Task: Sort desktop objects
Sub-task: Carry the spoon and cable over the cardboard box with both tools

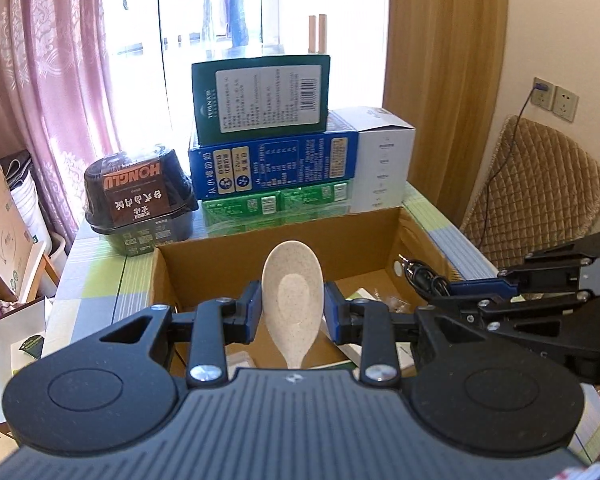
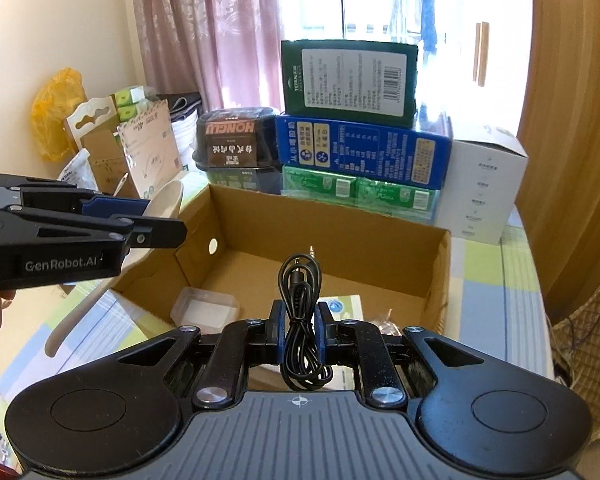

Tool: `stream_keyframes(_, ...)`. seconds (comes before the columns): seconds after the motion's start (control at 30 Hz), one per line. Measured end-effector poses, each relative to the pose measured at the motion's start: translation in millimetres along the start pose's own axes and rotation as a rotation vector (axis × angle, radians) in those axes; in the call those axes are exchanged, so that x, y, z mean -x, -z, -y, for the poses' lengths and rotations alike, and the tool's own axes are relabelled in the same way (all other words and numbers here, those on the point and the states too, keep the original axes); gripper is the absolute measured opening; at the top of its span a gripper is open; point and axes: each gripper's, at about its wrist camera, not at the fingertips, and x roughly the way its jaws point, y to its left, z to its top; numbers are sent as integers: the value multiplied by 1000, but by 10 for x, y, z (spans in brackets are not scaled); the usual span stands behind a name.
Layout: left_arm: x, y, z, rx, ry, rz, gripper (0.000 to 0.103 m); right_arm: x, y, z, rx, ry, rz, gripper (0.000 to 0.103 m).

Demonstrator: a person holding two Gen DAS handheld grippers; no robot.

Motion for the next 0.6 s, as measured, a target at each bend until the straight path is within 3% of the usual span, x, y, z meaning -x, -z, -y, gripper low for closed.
stream_keyframes(0.6, -623, 57, -293, 59, 12, -57, 27, -477, -152, 87, -10, 1, -18, 11)
